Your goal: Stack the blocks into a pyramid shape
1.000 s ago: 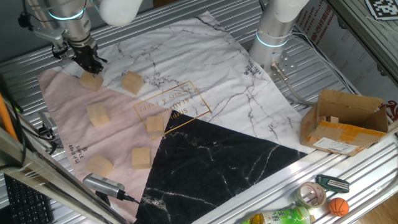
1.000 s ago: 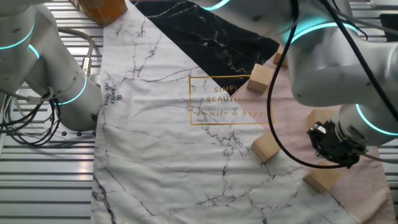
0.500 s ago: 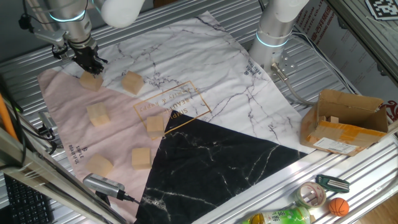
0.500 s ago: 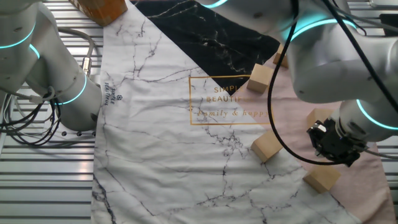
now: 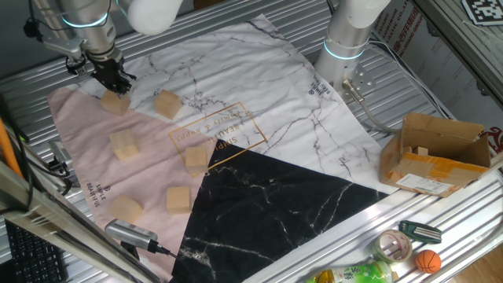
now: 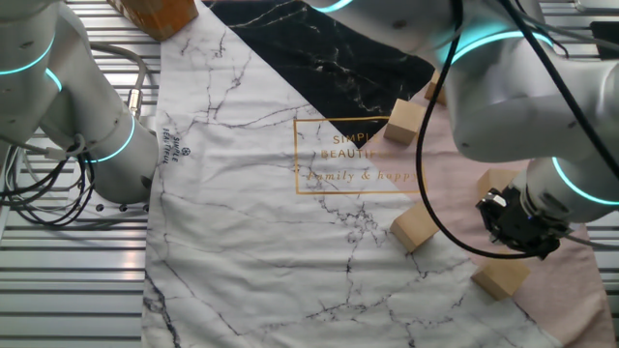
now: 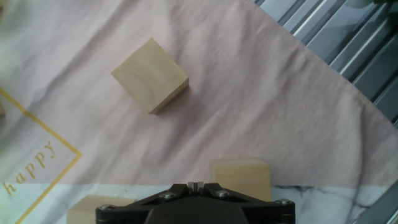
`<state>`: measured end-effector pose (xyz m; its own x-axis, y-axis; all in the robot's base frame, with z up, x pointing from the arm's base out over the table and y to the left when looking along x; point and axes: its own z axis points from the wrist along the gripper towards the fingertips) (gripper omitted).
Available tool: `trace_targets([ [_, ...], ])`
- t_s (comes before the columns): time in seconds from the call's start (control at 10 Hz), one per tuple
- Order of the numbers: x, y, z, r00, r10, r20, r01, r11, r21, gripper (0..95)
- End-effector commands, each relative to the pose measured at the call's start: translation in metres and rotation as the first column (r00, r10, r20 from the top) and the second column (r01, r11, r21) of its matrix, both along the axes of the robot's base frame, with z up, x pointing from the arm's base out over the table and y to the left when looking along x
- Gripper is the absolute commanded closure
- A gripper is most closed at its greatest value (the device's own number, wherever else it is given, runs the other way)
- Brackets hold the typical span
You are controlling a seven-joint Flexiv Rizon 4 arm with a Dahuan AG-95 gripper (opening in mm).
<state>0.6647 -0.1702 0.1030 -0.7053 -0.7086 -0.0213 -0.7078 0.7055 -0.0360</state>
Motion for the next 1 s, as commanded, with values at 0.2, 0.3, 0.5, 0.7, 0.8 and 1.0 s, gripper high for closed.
trace_targets([
  [0.2,0.0019,0.0002,0.0002,0.998,-0.062,-0.024,0.062,0.998,0.003,95.0],
  [0.3,0.0019,0.0002,0.0002,0.996,-0.082,-0.025,0.082,0.997,0.0,95.0],
  [0.5,0.0019,0.0002,0.0002,0.994,-0.11,-0.02,0.111,0.994,0.006,95.0],
  [0.7,0.0019,0.0002,0.0002,0.992,-0.127,-0.011,0.127,0.992,0.024,95.0],
  [0.8,0.0019,0.0002,0.0002,0.991,-0.131,-0.011,0.131,0.991,0.027,95.0],
  [1.0,0.0021,0.0002,0.0001,0.991,-0.132,-0.012,0.132,0.991,0.027,95.0],
])
